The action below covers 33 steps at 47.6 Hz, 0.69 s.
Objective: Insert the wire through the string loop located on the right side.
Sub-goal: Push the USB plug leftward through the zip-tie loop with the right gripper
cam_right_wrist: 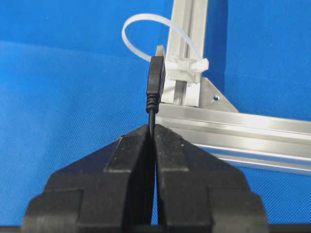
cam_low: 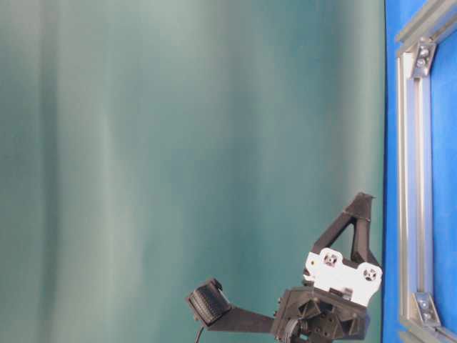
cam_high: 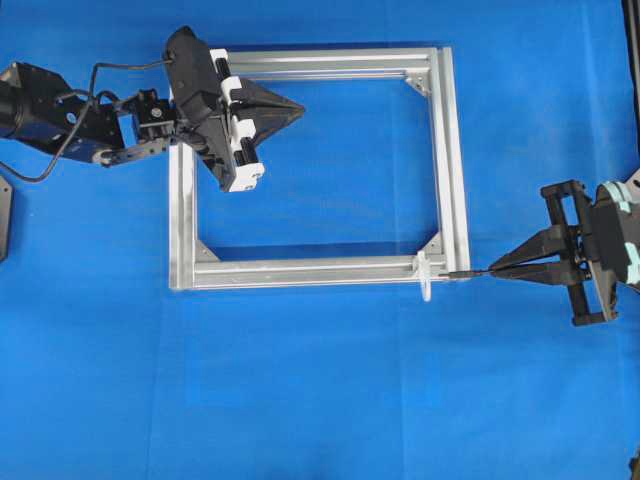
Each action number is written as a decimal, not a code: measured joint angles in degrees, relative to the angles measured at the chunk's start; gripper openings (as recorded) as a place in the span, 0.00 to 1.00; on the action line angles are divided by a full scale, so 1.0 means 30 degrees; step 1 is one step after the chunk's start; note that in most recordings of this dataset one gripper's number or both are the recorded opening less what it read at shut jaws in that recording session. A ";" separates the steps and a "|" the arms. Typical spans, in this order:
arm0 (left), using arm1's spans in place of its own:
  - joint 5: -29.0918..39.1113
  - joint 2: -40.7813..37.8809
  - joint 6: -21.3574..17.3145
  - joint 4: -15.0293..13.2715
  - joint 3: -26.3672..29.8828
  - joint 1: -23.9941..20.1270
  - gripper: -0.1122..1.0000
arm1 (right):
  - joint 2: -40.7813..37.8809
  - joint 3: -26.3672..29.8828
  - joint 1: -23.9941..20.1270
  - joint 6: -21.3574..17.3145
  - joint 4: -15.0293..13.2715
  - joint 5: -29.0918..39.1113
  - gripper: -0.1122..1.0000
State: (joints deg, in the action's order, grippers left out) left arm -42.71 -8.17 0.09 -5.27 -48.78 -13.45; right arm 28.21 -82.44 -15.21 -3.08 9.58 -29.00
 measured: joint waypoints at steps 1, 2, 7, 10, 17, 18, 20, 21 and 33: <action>0.0000 0.0000 0.0000 0.0000 0.0000 0.0000 0.10 | 0.0000 0.0000 0.0000 0.0000 0.0000 0.0000 0.07; 0.0000 0.0000 0.0000 0.0000 0.0000 0.0000 0.10 | 0.0000 0.0029 -0.0029 0.0000 0.0000 0.0000 0.07; 0.0000 0.0000 0.0000 0.0000 0.0000 0.0059 0.10 | 0.0000 0.0029 -0.0029 0.0000 0.0029 0.0000 0.07; 0.0000 0.0000 0.0000 0.0000 0.0000 0.0059 0.10 | -0.0088 0.0059 0.0000 0.0000 0.0000 0.0000 0.07; 0.0000 0.0000 0.0000 0.0000 0.0000 0.0088 0.10 | -0.0732 0.0410 0.0000 0.0000 0.0000 -0.0059 0.07; 0.0000 0.0000 0.0000 0.0000 0.0029 0.0088 0.10 | -0.0879 0.0498 0.0000 0.0000 0.0029 -0.0117 0.07; 0.0000 0.0000 0.0029 0.0000 0.0000 0.0088 0.10 | -0.1201 0.0615 0.0000 0.0000 0.0029 -0.0293 0.07; 0.0000 0.0000 0.0000 0.0000 0.0000 0.0088 0.10 | -0.1377 0.0703 0.0000 0.0000 0.0000 -0.0439 0.07; 0.0000 0.0029 0.0000 0.0000 0.0029 0.0088 0.10 | -0.4131 0.2080 0.0088 0.0000 0.0029 -0.1992 0.07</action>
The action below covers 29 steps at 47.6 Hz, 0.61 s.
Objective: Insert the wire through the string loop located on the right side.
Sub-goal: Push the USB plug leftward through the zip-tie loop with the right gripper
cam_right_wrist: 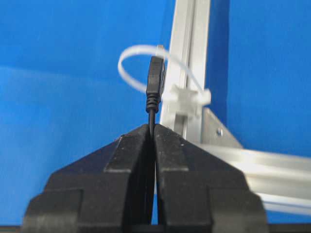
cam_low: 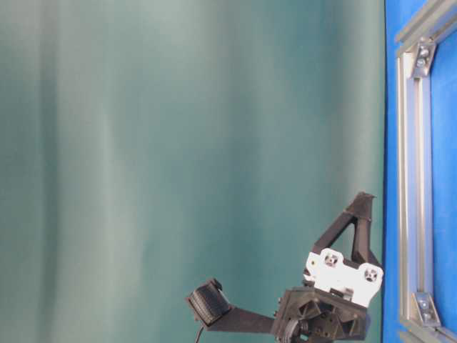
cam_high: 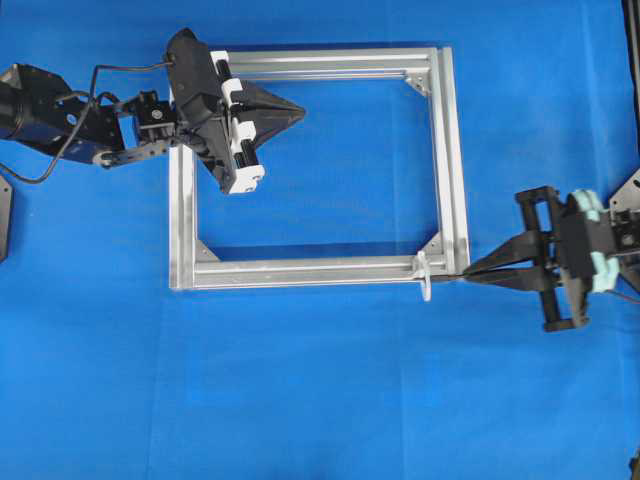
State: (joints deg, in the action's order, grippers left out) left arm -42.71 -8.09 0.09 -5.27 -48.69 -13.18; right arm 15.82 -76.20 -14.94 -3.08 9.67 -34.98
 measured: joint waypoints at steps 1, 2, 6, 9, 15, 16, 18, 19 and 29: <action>0.0000 -0.0029 0.0000 0.0000 -0.0029 0.0000 0.10 | -0.0293 0.0176 0.0029 0.0000 -0.0029 -0.0088 0.07; 0.0000 -0.0029 0.0029 0.0000 -0.0029 0.0000 0.10 | -0.0527 0.0352 0.0088 0.0000 0.0000 -0.0117 0.07; 0.0000 -0.0029 0.0000 0.0000 0.0000 0.0000 0.10 | -0.1377 0.0967 0.0322 0.0000 0.0000 -0.0205 0.07; 0.0000 -0.0029 0.0000 0.0000 0.0000 0.0000 0.10 | -0.2021 0.1406 0.0557 0.0000 0.0000 -0.0205 0.07; 0.0000 0.0000 -0.0029 0.0000 0.0000 0.0029 0.10 | -0.2900 0.2021 0.0937 0.0000 0.0029 -0.0205 0.07; 0.0000 -0.0029 -0.0029 0.0000 0.0000 0.0000 0.10 | -0.2988 0.2080 0.0967 0.0000 0.0029 -0.0205 0.07; 0.0000 -0.0029 -0.0029 0.0000 -0.0029 0.0000 0.10 | -0.3047 0.2168 0.0967 0.0000 0.0029 -0.0205 0.07; 0.0000 -0.0029 -0.0029 0.0000 -0.0029 0.0029 0.10 | -0.3047 0.2168 0.0967 0.0000 0.0029 -0.0205 0.07; 0.0000 -0.0029 0.0000 0.0000 -0.0029 0.0059 0.10 | -0.3047 0.2227 0.0967 -0.0029 0.0029 -0.0205 0.07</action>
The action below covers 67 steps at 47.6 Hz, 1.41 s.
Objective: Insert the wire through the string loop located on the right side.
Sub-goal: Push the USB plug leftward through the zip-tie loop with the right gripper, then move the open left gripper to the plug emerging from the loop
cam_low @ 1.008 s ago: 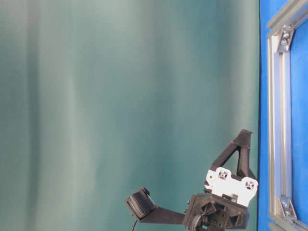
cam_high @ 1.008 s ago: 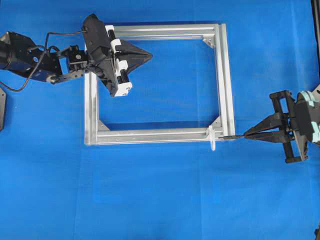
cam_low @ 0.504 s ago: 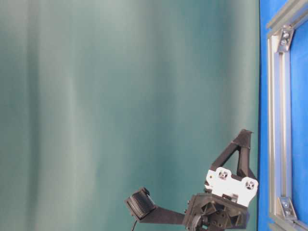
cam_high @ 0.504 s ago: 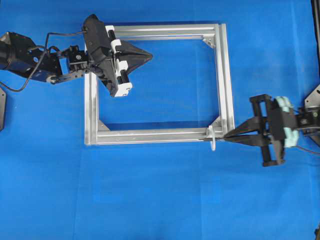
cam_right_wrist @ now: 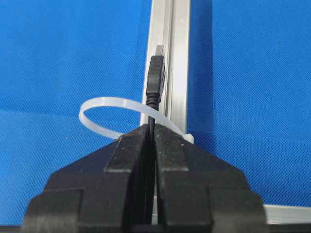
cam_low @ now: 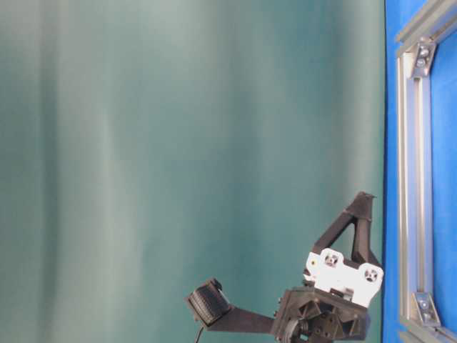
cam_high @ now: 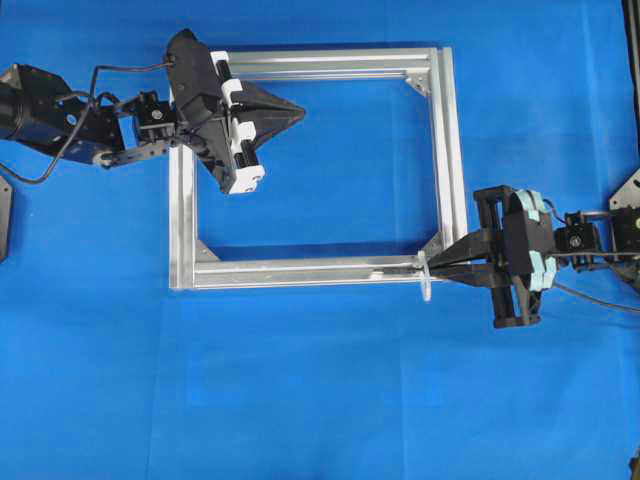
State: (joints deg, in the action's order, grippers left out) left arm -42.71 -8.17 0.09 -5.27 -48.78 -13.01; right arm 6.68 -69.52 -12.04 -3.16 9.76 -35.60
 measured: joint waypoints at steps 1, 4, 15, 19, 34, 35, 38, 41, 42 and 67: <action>0.0000 0.0000 0.0000 0.0000 0.0000 0.0029 0.10 | 0.0000 0.0000 0.0000 0.0000 0.0000 0.0000 0.07; 0.0000 0.0000 0.0029 0.0000 0.0000 0.0176 0.10 | 0.0000 0.0000 0.0029 0.0000 0.0000 0.0000 0.07; 0.0000 0.0000 0.0117 0.0000 0.0029 0.1816 0.10 | 0.0000 0.0000 0.0000 0.0000 0.0000 0.0000 0.07; 0.0000 0.0000 0.0293 0.0000 0.0029 0.2871 0.10 | 0.0000 0.0000 0.0029 0.0000 0.0000 0.0000 0.07; 0.0088 0.0000 0.2021 0.0029 0.0000 0.6387 0.10 | 0.0000 0.0000 0.0029 0.0000 0.0000 0.0000 0.07; 0.0088 0.0000 0.2051 0.0000 0.0000 0.6504 0.10 | 0.0000 -0.0029 0.0000 0.0000 0.0000 0.0000 0.07; 0.0088 0.0000 0.2109 0.0000 0.0059 0.6797 0.10 | 0.0000 0.0000 0.0000 0.0000 0.0000 0.0000 0.07; 0.0088 0.0000 0.2139 0.0000 0.0205 0.6885 0.10 | 0.0000 -0.0029 0.0029 0.0000 0.0000 0.0000 0.07; 0.0088 0.0000 0.2168 0.0029 0.0264 0.6885 0.10 | 0.0000 0.0000 0.0029 0.0000 0.0000 0.0000 0.07; 0.3896 -0.2080 0.2021 0.0029 0.5625 0.6504 0.10 | 0.0000 0.0000 0.0000 0.0000 0.0000 0.0000 0.07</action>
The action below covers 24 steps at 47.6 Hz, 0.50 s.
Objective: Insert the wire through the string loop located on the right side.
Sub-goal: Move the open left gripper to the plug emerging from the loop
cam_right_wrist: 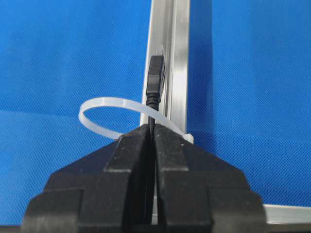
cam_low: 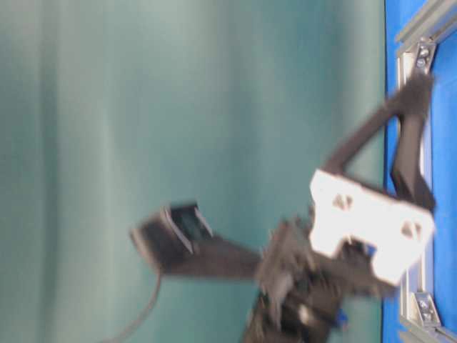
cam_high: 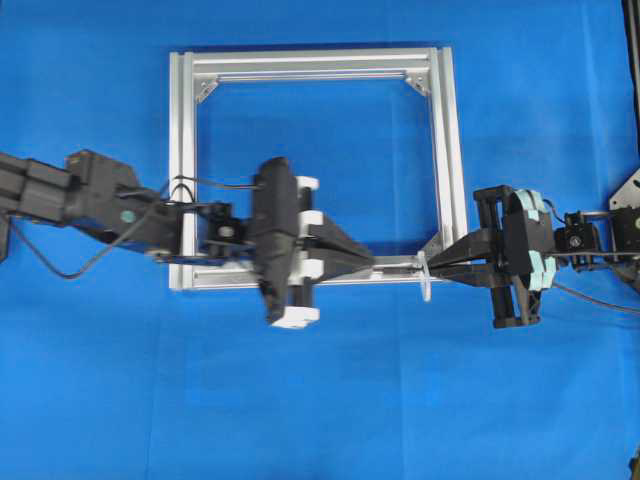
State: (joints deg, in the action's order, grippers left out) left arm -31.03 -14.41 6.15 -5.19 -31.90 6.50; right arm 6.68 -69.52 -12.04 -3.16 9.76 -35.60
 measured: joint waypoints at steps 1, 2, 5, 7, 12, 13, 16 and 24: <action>0.0264 -0.0146 -0.0029 0.0000 0.0352 -0.0029 0.10 | 0.0000 0.0000 0.0029 0.0000 0.0000 0.0000 0.07; 0.0469 -0.0264 -0.0029 -0.0029 0.0674 -0.0059 0.10 | 0.0000 0.0000 0.0029 0.0000 0.0000 0.0000 0.07; 0.1084 -0.0586 -0.0029 -0.0029 0.1406 -0.0059 0.10 | 0.0000 -0.0029 0.0029 0.0000 0.0000 0.0000 0.07; 0.1494 -0.0762 -0.0029 -0.0029 0.1875 -0.0059 0.10 | 0.0000 0.0000 0.0000 0.0000 0.0000 0.0000 0.07; 0.2490 -0.1084 -0.0029 -0.0029 0.2783 -0.0059 0.10 | 0.0000 0.0000 0.0000 0.0000 0.0000 0.0000 0.07; 0.2607 -0.1143 -0.0059 0.0000 0.2900 -0.0059 0.10 | 0.0000 0.0000 0.0000 0.0000 0.0000 0.0000 0.07; 0.2900 -0.1230 -0.0088 -0.0029 0.3105 -0.0059 0.10 | 0.0000 0.0000 0.0029 0.0000 0.0000 0.0000 0.07; 0.3047 -0.1289 -0.0088 0.0000 0.3164 -0.0059 0.10 | 0.0000 0.0000 0.0029 0.0000 0.0000 0.0000 0.07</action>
State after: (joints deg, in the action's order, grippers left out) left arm -21.88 -18.28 5.89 -5.19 -22.41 6.33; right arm 6.68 -69.52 -11.95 -3.16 9.76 -35.60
